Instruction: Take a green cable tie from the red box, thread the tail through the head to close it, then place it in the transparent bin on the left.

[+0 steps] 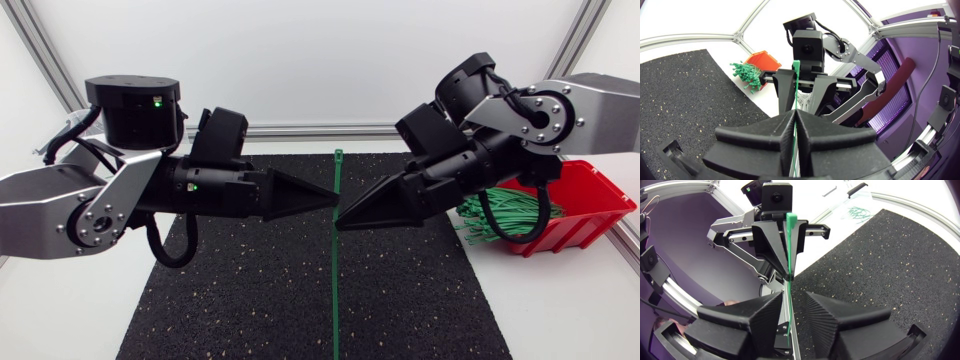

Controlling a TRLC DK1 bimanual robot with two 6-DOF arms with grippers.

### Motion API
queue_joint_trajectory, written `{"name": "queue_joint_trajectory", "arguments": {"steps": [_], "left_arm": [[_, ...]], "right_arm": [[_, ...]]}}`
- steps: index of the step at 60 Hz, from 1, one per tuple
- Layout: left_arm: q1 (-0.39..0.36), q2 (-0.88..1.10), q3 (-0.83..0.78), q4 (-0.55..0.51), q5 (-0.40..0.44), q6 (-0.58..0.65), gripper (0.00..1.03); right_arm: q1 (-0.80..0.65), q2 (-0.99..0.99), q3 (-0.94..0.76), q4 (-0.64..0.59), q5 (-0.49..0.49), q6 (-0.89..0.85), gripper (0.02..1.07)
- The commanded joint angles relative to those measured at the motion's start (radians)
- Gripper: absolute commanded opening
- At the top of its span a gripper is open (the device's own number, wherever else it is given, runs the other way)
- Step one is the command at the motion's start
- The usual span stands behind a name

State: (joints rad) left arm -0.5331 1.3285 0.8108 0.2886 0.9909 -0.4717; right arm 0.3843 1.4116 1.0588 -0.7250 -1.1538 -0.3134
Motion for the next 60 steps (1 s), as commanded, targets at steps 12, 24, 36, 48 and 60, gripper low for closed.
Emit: {"name": "queue_joint_trajectory", "arguments": {"steps": [12, 24, 36, 48, 60], "left_arm": [[0.004, -0.022, 0.004, 0.003, 0.014, -0.022, 0.04], [0.001, -0.020, 0.008, 0.003, 0.014, -0.022, 0.04], [0.002, -0.017, 0.010, 0.004, 0.012, -0.022, 0.04], [0.021, -0.014, 0.030, 0.012, 0.012, -0.033, 0.36], [0.042, -0.009, 0.070, 0.017, 0.014, -0.059, 0.42]], "right_arm": [[0.004, -0.019, -0.026, 0.047, 0.016, 0.033, 0.20], [0.019, -0.026, -0.026, 0.053, 0.017, 0.033, 0.08], [0.039, -0.037, -0.042, 0.053, 0.046, 0.034, 0.08], [0.036, -0.037, -0.049, 0.053, 0.049, 0.037, 0.08], [0.030, -0.040, -0.056, 0.053, 0.049, 0.037, 0.08]]}}
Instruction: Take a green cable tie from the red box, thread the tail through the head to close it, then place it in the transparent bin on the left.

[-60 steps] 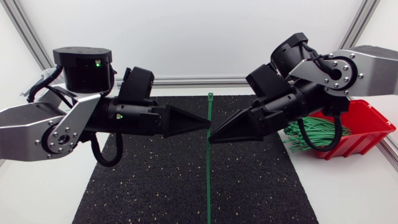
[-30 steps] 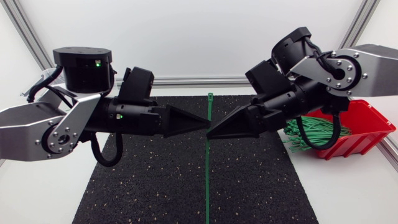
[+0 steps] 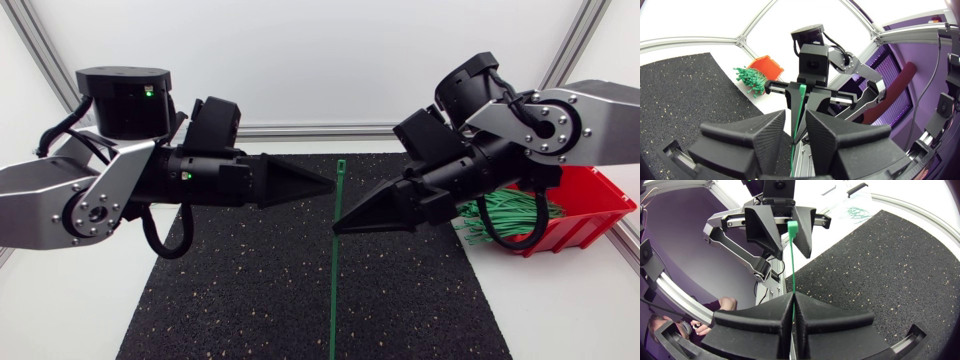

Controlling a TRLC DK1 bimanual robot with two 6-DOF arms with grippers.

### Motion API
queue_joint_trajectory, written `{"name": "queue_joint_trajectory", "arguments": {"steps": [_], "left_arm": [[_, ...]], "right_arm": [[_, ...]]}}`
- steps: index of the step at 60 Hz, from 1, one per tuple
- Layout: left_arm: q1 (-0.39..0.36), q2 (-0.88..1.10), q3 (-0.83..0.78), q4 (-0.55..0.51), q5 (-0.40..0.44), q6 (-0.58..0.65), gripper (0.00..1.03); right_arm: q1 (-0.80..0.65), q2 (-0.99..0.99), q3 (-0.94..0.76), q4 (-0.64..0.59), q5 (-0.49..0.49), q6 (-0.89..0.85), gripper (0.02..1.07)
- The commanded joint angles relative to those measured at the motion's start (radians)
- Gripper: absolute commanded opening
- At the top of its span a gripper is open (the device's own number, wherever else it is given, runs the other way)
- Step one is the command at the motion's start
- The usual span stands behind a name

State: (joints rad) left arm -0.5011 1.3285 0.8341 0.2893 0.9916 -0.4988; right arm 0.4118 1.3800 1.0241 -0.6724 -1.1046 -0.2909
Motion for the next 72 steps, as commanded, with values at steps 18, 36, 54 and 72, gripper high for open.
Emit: {"name": "queue_joint_trajectory", "arguments": {"steps": [18, 36, 54, 72], "left_arm": [[-0.013, -0.002, 0.025, 0.042, 0.010, -0.035, 0.41], [-0.034, 0.023, 0.026, 0.053, 0.009, -0.035, 0.41], [-0.051, 0.051, 0.031, 0.054, 0.002, -0.032, 0.40], [-0.037, 0.041, 0.031, 0.063, 0.002, -0.035, 0.31]], "right_arm": [[-0.002, -0.015, -0.016, 0.030, -0.003, 0.044, 0.08], [0.002, -0.016, -0.013, 0.039, -0.005, 0.053, 0.08], [-0.002, -0.027, -0.016, 0.039, -0.008, 0.053, 0.08], [-0.004, -0.029, -0.021, 0.040, -0.008, 0.053, 0.08]]}}
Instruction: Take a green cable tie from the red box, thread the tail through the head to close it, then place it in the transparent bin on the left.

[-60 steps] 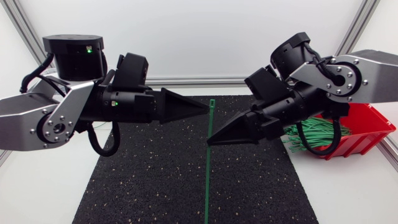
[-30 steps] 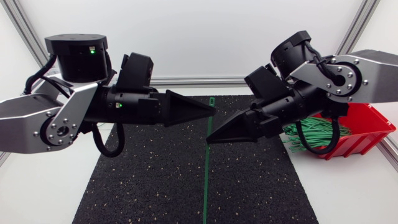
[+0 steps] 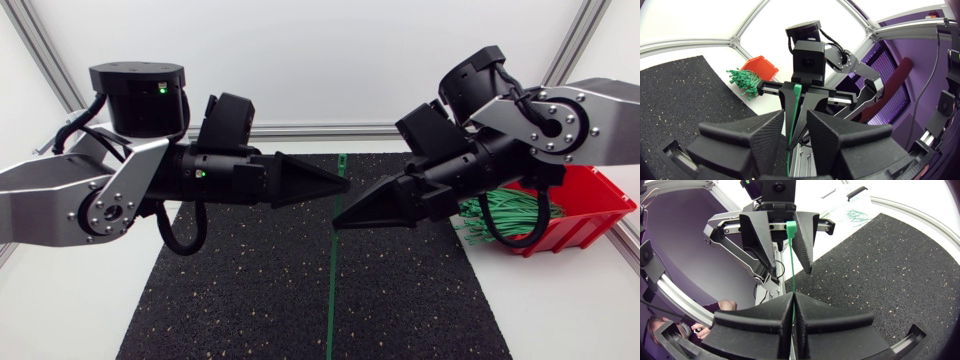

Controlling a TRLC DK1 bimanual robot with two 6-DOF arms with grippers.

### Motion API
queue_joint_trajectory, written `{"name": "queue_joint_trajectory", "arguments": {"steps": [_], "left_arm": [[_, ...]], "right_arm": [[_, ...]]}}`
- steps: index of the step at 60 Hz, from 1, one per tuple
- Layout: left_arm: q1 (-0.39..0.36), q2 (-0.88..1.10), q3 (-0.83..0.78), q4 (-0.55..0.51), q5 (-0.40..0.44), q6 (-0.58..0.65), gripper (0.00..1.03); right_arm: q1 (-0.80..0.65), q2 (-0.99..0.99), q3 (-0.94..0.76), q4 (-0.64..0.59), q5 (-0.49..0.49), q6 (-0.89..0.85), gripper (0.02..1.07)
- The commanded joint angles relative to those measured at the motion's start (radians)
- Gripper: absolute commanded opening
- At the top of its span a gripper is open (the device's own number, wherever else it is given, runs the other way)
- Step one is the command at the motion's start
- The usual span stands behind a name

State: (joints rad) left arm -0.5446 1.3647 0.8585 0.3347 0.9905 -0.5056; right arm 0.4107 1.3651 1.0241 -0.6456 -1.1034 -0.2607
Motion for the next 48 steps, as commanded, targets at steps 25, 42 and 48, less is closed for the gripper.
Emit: {"name": "queue_joint_trajectory", "arguments": {"steps": [25, 42, 48], "left_arm": [[0.018, -0.006, 0.010, 0.026, 0.004, -0.033, 0.31], [0.023, -0.010, 0.005, 0.035, 0.004, -0.033, 0.27], [0.023, -0.012, 0.007, 0.035, 0.004, -0.034, 0.27]], "right_arm": [[-0.009, -0.023, -0.029, 0.015, -0.010, 0.021, 0.08], [-0.012, -0.020, -0.025, 0.017, -0.010, 0.021, 0.08], [-0.007, -0.018, -0.027, 0.017, -0.010, 0.021, 0.08]]}}
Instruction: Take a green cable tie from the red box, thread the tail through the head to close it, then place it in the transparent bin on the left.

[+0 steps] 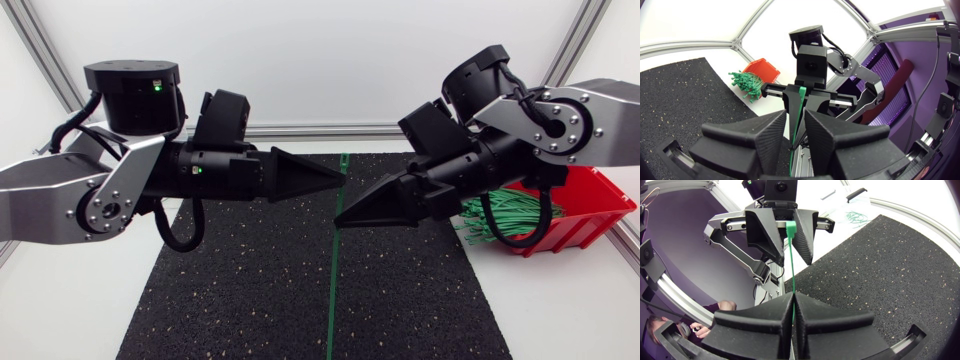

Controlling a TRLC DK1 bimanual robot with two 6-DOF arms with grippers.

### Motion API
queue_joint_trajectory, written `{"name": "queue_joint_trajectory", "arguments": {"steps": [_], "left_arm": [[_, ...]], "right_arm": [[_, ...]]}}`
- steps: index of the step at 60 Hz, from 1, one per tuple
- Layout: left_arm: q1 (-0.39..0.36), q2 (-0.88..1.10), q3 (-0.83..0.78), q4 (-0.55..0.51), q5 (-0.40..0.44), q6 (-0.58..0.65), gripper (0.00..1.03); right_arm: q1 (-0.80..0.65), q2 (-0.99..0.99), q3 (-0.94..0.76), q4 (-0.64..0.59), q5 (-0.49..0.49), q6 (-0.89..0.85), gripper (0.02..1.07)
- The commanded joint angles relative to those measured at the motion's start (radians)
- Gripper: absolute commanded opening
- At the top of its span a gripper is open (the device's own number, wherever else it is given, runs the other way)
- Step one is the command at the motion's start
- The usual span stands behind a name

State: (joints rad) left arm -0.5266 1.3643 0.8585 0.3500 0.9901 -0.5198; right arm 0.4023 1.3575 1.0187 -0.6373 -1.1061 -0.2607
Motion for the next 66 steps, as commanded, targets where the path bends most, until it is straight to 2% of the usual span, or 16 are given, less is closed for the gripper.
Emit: {"name": "queue_joint_trajectory", "arguments": {"steps": [1, 27, 33, 66], "left_arm": [[0.005, -0.011, 0.008, 0.020, 0.004, -0.020, 0.27], [0.004, -0.011, 0.013, 0.027, 0.002, -0.022, 0.24], [0.002, -0.008, 0.013, 0.030, 0.001, -0.022, 0.16], [-0.001, -0.004, 0.014, 0.040, -0.005, -0.025, 0.11]], "right_arm": [[0.001, -0.009, -0.022, 0.010, -0.008, 0.021, 0.08], [0.004, -0.006, -0.020, 0.010, -0.008, 0.023, 0.08], [0.004, -0.005, -0.020, 0.010, -0.008, 0.023, 0.08], [0.007, -0.001, -0.023, 0.011, -0.008, 0.023, 0.08]]}}
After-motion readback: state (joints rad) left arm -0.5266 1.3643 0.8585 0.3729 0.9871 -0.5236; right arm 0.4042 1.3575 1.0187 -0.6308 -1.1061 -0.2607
